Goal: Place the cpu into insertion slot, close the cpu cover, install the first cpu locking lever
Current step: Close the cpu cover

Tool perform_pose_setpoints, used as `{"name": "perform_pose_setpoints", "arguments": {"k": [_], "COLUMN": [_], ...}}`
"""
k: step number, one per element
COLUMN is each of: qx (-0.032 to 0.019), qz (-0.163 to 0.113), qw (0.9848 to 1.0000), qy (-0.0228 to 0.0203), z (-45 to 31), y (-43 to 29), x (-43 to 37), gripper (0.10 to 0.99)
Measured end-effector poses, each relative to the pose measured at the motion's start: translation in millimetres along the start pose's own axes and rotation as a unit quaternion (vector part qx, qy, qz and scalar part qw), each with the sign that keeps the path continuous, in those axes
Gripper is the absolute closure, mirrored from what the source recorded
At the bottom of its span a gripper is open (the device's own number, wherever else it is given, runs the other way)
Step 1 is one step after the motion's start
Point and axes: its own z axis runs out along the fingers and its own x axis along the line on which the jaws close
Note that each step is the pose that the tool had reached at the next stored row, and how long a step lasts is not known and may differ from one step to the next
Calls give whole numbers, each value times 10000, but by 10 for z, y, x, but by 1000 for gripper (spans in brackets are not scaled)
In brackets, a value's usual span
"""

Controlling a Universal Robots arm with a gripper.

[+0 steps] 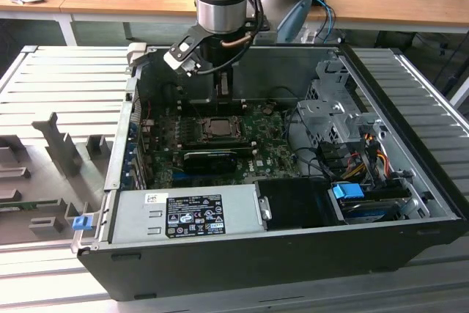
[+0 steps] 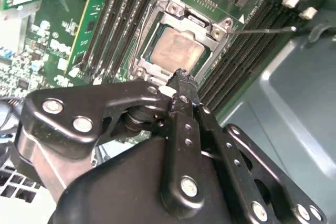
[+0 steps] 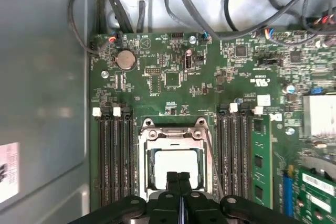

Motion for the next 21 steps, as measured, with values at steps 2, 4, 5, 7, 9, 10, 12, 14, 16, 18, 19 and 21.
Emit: {"name": "perform_pose_setpoints", "arguments": {"k": [2,4,5,7,9,10,12,14,16,18,19,21], "qx": [0,0,0,1,8,14,19,23,28,33,35,41], "qz": [0,0,0,-67,-360,-607,-816,-1035,-1220,-1440,-1553,-1669], "qw": [10000,10000,10000,10000,9993,9981,9967,9946,9925,9895,9878,9859], "qy": [0,0,0,5,21,33,41,53,63,73,80,87], "z": [-155,-263,-281,-288,-286,-286,-286,-285,-285,-285,-283,-276], "y": [9,16,17,17,17,17,17,17,17,17,17,17], "x": [3,6,6,7,7,6,7,6,7,7,6,6], "gripper": [980,980,980,980,980,980,980,980,980,980,980,980]}}
